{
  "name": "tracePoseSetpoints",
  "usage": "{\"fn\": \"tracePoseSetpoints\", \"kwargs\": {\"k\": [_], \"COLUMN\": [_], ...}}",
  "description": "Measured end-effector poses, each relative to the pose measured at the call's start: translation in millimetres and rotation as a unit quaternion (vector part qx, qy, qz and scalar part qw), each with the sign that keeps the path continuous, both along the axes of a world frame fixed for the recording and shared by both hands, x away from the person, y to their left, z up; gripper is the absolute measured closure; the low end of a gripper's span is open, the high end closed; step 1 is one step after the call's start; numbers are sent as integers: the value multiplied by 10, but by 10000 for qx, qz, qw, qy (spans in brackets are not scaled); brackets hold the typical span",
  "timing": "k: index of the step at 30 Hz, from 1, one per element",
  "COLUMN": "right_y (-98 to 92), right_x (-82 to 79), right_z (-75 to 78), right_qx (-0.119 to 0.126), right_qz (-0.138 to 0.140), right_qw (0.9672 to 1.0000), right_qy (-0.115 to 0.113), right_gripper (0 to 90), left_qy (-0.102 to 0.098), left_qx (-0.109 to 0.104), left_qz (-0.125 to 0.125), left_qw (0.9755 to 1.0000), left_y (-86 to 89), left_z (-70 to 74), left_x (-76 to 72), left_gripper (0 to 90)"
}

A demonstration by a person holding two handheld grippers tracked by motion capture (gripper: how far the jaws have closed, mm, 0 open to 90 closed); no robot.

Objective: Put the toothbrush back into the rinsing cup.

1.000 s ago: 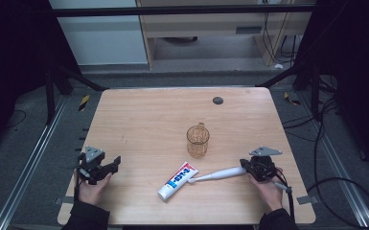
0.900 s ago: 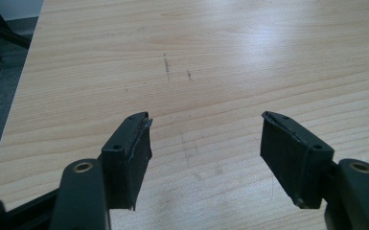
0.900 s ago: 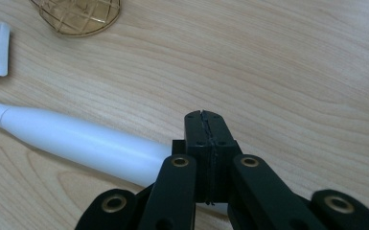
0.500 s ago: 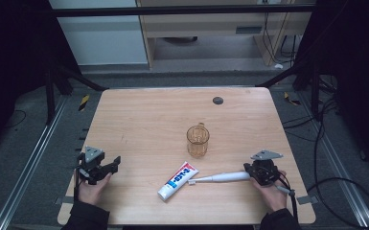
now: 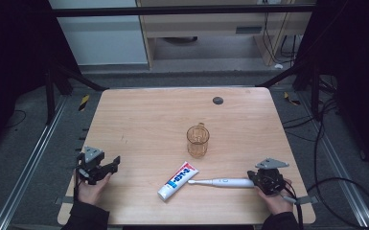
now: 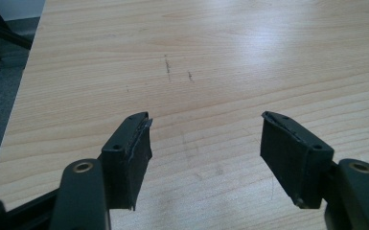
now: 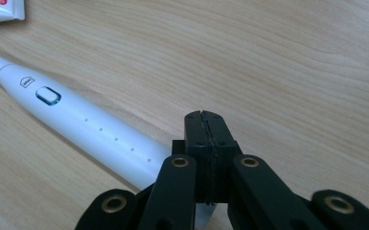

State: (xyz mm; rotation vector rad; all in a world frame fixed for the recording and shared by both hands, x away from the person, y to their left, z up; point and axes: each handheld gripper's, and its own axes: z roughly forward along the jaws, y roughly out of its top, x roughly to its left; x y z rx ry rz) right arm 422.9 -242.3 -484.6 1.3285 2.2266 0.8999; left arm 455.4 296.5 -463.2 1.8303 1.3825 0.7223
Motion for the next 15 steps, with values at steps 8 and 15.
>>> {"fn": "tracePoseSetpoints", "kwargs": {"k": [8, 15], "right_y": [3, -23], "right_x": [-84, -101], "right_z": [1, 14], "right_qx": [-10, 27], "right_qz": [53, 43], "right_qw": [10000, 10000], "right_qy": [9, 13], "right_gripper": [900, 900], "left_qy": [-3, -2], "left_qx": [-5, 0], "left_qz": [4, 0], "left_qw": [10000, 10000], "left_y": [4, -2], "left_z": [3, 1], "left_x": [-3, -2], "left_gripper": [343, 343]}}
